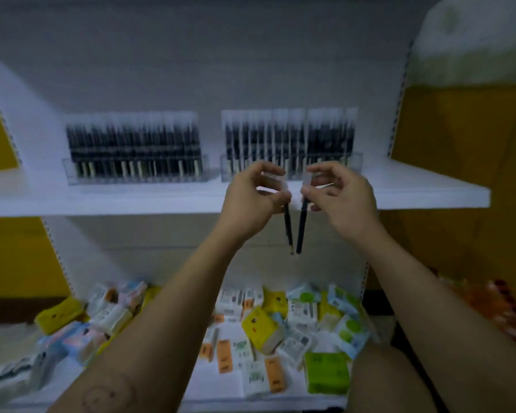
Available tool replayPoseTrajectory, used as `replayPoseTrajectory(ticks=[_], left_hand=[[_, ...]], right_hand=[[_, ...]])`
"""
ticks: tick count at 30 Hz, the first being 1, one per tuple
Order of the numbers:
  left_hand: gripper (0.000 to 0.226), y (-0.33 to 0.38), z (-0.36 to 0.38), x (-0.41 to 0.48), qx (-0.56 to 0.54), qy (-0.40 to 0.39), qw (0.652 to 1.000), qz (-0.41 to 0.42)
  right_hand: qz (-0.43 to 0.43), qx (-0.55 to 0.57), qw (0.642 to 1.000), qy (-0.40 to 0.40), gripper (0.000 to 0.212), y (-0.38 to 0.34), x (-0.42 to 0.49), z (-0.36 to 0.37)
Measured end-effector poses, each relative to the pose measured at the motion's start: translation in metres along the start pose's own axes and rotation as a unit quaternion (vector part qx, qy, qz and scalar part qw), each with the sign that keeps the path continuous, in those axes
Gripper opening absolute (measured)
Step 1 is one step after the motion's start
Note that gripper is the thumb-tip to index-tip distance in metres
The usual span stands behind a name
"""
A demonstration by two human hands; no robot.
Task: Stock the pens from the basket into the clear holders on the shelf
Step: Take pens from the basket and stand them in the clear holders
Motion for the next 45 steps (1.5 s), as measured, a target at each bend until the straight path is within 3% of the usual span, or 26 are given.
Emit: replayPoseTrajectory(ticks=[9,18,23,32,45], left_hand=[[0.023,0.087,0.056,0.070,0.032,-0.006,0.992,0.121],[0.019,0.100,0.107,0.130,0.066,0.036,0.977,0.201],[0.017,0.092,0.129,0.151,0.092,0.034,0.969,0.225],[0.014,0.066,0.148,0.176,0.100,0.025,0.976,0.194],[0.016,0.046,0.156,0.187,0.253,0.007,0.942,0.219]], right_hand=[[-0.067,-0.021,0.993,0.092,0.024,-0.026,0.093,-0.062],[-0.091,-0.018,0.983,0.156,0.023,-0.014,0.164,-0.089],[-0.090,-0.023,0.982,0.166,0.022,0.003,0.188,-0.085],[-0.053,-0.020,0.981,0.185,0.022,0.042,0.210,-0.078],[-0.051,-0.130,0.988,0.073,0.026,0.048,0.203,-0.071]])
Point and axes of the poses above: each hand's wrist, its own x-axis towards the middle knuckle, its own z-axis out of the palm, y = z × x, the point moved 1 cm from there along x, towards the middle knuckle, and after that the axes turned 11 degrees about y, right-handed, at the moved point
